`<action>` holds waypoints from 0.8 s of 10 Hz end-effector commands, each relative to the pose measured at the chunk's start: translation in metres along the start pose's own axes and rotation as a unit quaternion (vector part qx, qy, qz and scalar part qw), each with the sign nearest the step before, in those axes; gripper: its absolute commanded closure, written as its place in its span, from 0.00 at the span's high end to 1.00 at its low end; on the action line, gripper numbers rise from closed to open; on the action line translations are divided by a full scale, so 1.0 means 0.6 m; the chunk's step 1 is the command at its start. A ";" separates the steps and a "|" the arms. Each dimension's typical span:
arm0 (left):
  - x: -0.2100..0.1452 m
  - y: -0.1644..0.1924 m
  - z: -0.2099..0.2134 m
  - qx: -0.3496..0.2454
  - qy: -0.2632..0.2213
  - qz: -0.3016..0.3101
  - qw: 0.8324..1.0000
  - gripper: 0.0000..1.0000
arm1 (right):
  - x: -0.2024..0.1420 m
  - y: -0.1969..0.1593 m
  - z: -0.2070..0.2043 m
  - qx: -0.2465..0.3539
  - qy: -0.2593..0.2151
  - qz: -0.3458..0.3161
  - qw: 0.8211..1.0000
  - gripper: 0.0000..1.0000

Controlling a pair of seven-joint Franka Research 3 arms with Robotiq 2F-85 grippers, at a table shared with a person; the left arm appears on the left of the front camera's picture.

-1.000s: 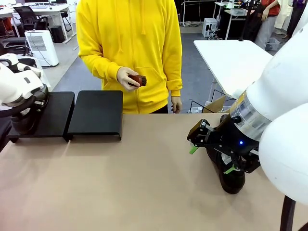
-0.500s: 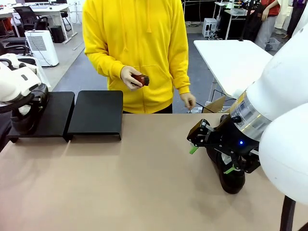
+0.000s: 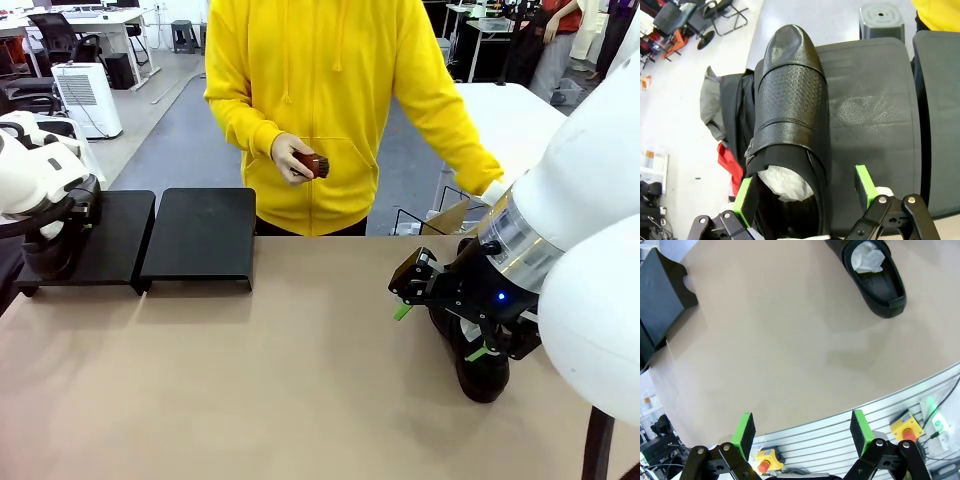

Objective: Organize the shoes by placing them on the stand.
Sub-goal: Pick up one Shoe and place it in the middle of the table.

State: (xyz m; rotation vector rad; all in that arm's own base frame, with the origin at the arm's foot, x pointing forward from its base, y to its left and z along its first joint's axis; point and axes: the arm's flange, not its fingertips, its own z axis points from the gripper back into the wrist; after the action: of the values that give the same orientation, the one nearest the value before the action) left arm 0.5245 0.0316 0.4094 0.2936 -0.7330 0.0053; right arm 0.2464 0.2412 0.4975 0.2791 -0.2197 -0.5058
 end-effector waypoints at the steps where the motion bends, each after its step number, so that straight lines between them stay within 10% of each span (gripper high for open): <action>1: 0.004 0.004 0.003 0.000 -0.003 -0.005 1.000 1.00 | -0.001 0.001 0.000 0.002 0.002 -0.006 1.000 1.00; 4: -0.005 -0.018 0.072 -0.048 -0.026 0.022 0.998 1.00 | -0.001 0.001 0.000 0.002 0.002 -0.006 1.000 1.00; 8: -0.039 -0.058 0.222 -0.169 0.068 0.022 0.983 1.00 | -0.001 0.001 0.000 0.002 0.002 -0.006 1.000 1.00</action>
State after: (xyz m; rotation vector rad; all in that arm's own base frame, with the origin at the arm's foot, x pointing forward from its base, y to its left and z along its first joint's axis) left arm 0.4563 -0.0732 0.3809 0.0137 -0.7020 -0.0167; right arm 0.2463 0.2411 0.4976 0.2786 -0.2202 -0.5061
